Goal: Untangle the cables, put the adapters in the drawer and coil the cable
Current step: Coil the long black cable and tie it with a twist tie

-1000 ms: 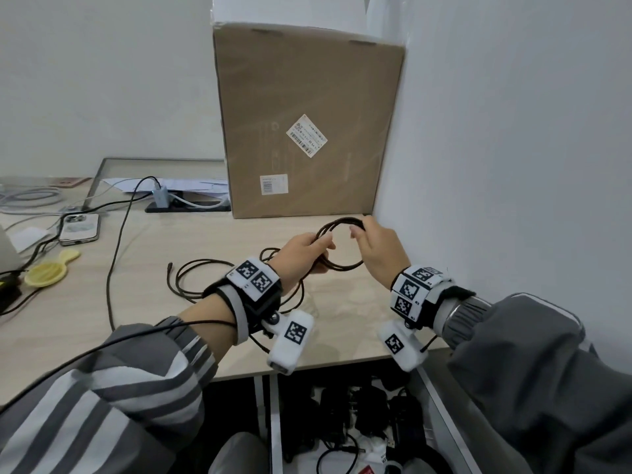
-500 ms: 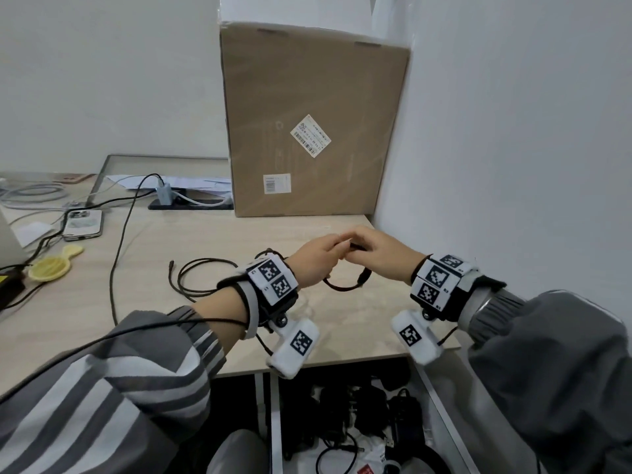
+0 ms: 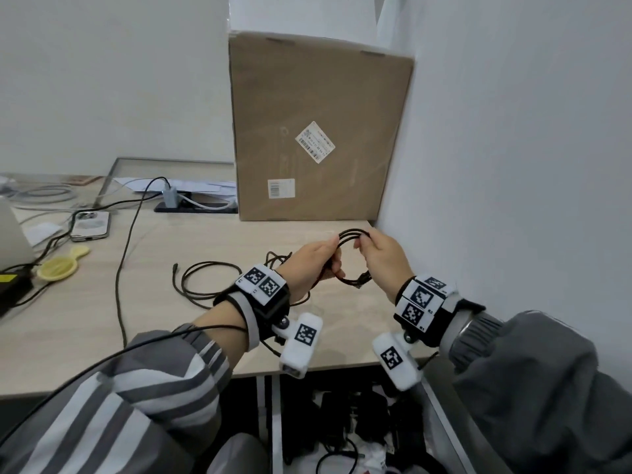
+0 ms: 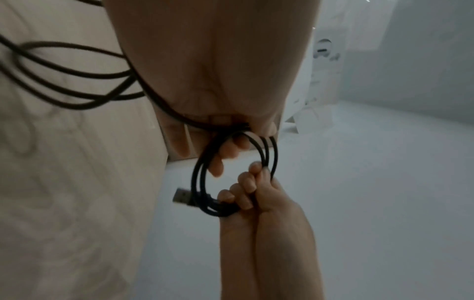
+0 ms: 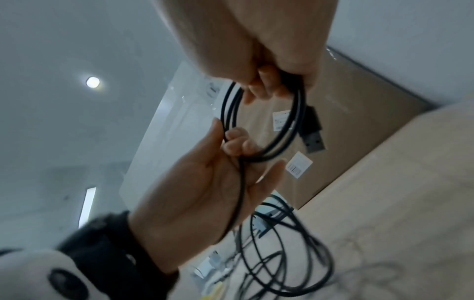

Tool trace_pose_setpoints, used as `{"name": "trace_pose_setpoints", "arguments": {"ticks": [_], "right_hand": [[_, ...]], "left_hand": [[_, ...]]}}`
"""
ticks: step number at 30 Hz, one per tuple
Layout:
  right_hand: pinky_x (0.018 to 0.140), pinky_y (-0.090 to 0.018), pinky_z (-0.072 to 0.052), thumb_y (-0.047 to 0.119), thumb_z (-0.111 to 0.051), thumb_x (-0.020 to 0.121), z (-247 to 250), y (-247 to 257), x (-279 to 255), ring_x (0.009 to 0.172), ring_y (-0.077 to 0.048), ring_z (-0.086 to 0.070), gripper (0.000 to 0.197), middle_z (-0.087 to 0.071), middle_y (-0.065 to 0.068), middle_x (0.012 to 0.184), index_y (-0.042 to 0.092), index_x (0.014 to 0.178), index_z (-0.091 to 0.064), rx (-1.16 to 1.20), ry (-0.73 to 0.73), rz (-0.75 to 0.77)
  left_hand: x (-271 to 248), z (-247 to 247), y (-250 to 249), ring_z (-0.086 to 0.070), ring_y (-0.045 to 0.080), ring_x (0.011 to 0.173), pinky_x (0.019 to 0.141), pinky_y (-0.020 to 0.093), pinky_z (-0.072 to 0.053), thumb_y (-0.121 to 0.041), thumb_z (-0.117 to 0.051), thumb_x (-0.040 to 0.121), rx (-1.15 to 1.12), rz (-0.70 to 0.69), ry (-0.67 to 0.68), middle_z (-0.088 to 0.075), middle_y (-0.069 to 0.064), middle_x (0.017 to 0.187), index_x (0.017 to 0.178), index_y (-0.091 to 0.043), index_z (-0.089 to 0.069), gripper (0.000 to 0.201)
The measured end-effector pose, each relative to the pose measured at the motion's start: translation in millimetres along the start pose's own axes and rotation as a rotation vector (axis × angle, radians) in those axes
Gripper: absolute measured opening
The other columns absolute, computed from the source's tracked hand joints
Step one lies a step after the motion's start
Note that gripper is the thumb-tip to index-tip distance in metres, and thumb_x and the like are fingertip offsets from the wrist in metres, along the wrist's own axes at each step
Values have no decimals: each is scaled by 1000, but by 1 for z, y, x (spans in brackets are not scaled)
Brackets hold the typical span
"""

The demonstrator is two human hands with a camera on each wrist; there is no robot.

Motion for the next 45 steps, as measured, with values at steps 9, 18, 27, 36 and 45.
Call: {"name": "trace_pose_setpoints", "arguments": {"ticks": [9,18,27,36,45], "right_hand": [[64,-25,-44,7,-35,100,-9,-1,-3,55,-9,-41,29,-45,2,64,15,80,-53,244,105,-57],[59,-25,-45,49,-39,98,-13,7,-16,48,-14,-48,47,-52,-3,55,10,78,-56,246,640,-361],[55,-28,-34,47,-50,94,-10,8,-8,45,-15,-37,57,-39,1,47,16,47,-42,-7,287,-125],[57,-31,-30,45,-48,96,-5,13,-7,55,-19,-34,56,-36,-10,58,5,57,-43,130,27,-16],[53,-26,-34,41,-48,97,0,-7,0,41,-8,-29,44,-34,12,46,18,61,-37,551,-202,-254]], "left_hand": [[0,9,-8,-40,11,52,70,27,-46,-42,-33,102,-289,121,-5,-36,-6,53,77,-16,-48,39],[-5,-9,-33,-37,8,57,55,23,-32,-15,-41,98,478,-91,61,-47,-8,64,74,-13,-52,27],[-12,-5,-11,-50,13,61,69,28,-42,-32,-43,100,415,-21,112,-49,0,64,84,-1,-59,38],[-16,13,-21,-48,12,93,79,26,-35,-41,-37,100,545,-120,-59,-55,-1,98,103,-12,-57,36],[-8,20,13,-57,20,116,98,34,-45,-60,-30,94,388,198,59,-60,7,126,132,-12,-45,63]]}}
Point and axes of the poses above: each hand's wrist, its own x-axis towards the middle knuckle, its own z-axis out of the back of the hand, y = z × x, the point moved 7 cm from there along x, towards the middle knuckle
